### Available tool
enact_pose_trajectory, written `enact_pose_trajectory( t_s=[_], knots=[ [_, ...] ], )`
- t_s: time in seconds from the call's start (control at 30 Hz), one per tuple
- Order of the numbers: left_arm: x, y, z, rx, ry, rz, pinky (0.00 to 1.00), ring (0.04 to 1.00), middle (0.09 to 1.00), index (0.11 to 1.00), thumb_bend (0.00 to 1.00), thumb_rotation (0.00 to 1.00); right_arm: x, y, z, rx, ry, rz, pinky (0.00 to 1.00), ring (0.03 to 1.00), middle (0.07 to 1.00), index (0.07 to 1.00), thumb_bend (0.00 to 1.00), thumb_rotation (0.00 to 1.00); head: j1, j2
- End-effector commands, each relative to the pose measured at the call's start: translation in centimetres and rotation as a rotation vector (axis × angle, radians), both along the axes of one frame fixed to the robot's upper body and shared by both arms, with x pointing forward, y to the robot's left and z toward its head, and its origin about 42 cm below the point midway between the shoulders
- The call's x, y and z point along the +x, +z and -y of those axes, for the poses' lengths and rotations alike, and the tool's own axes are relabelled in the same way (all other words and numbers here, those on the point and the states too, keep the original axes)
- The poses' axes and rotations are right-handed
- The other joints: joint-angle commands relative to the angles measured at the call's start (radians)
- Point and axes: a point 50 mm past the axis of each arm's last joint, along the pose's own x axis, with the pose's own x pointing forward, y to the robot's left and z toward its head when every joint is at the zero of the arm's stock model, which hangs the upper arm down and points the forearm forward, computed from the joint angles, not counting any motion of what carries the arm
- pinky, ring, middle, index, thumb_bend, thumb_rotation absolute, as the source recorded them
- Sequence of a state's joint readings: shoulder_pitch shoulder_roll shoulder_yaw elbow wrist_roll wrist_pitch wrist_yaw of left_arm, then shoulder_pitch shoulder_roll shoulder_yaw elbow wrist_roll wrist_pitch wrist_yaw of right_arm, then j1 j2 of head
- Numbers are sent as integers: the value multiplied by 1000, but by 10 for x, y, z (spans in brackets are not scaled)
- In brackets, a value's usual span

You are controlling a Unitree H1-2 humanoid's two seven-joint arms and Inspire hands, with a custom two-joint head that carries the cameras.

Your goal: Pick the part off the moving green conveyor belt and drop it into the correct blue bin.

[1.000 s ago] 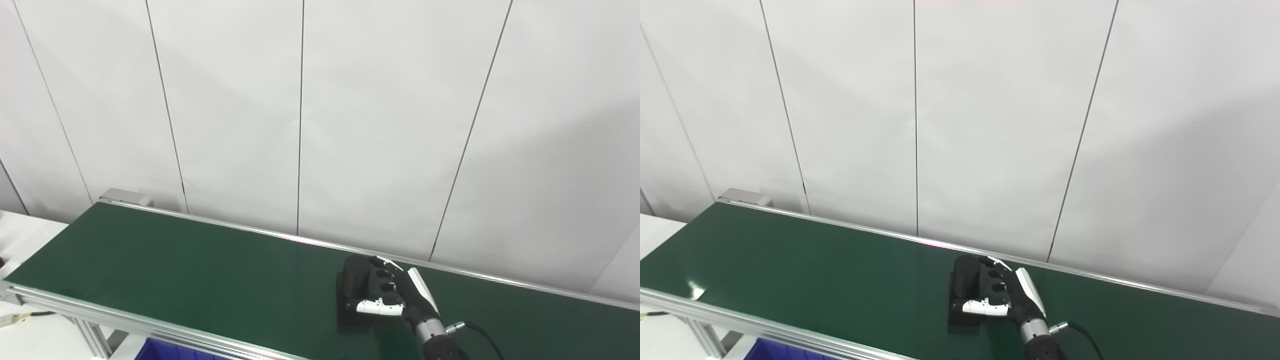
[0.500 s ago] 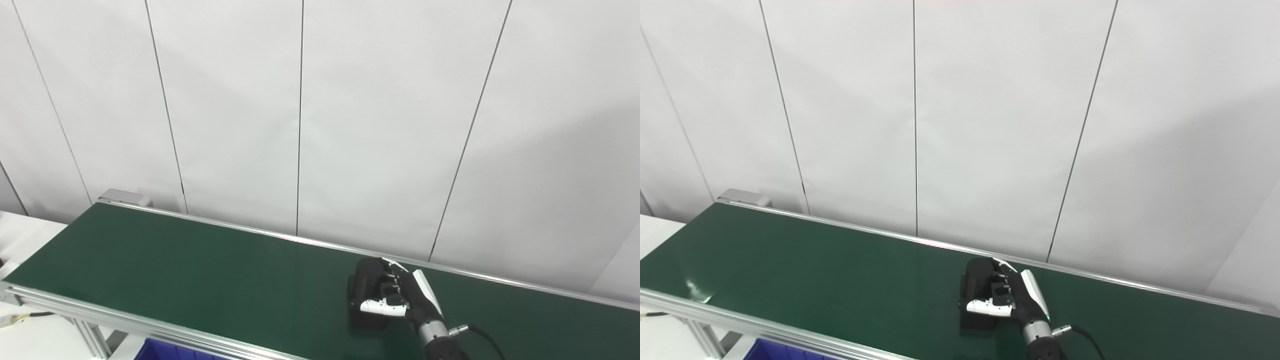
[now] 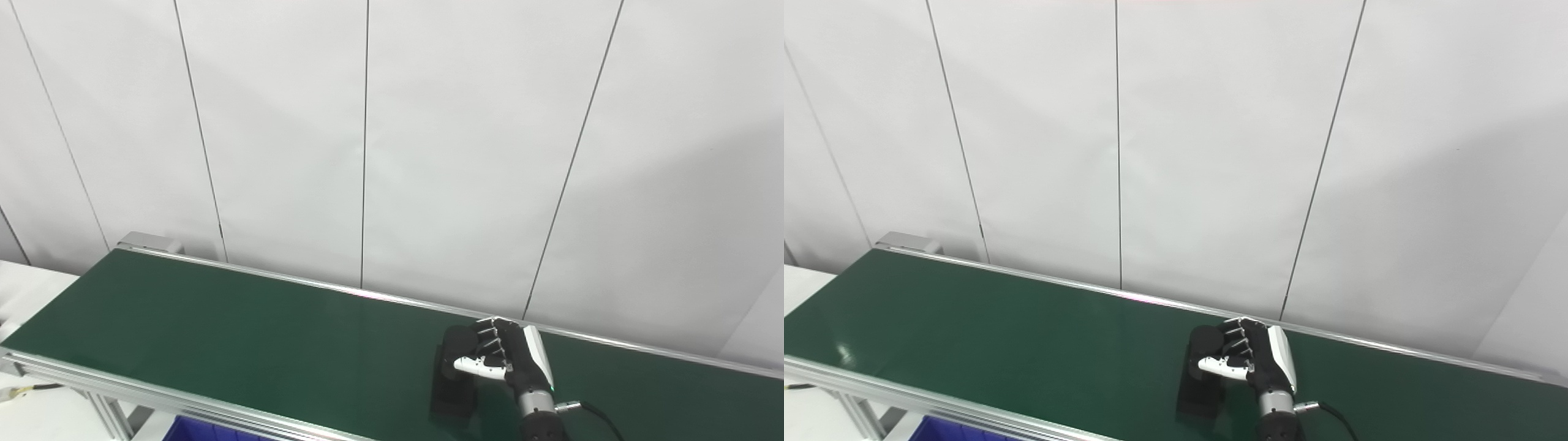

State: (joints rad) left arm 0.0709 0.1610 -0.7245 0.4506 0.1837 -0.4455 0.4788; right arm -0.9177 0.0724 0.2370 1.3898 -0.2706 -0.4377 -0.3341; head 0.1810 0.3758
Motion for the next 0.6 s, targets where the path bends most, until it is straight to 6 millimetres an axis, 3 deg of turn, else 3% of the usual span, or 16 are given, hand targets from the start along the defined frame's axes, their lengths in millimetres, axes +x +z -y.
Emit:
enact_pose_trajectory(
  t_s=[0.0,0.33,0.5,0.57],
  knots=[
    [4,7,2,-30,1,38,805,880,890,846,802,1000,16,34,-12,20,31,96,362,403,499,535,513,0,1,0],
    [5,8,4,-37,3,41,807,881,892,849,805,1000,18,34,-2,38,20,101,360,402,477,543,513,0,-32,17],
    [7,13,5,-35,-2,64,792,884,903,858,809,1000,17,40,6,108,34,128,393,417,489,530,515,0,-102,81],
    [8,15,4,-44,-7,65,821,905,917,874,804,1000,15,44,7,115,47,163,543,439,469,529,516,0,-138,103]
  ],
)
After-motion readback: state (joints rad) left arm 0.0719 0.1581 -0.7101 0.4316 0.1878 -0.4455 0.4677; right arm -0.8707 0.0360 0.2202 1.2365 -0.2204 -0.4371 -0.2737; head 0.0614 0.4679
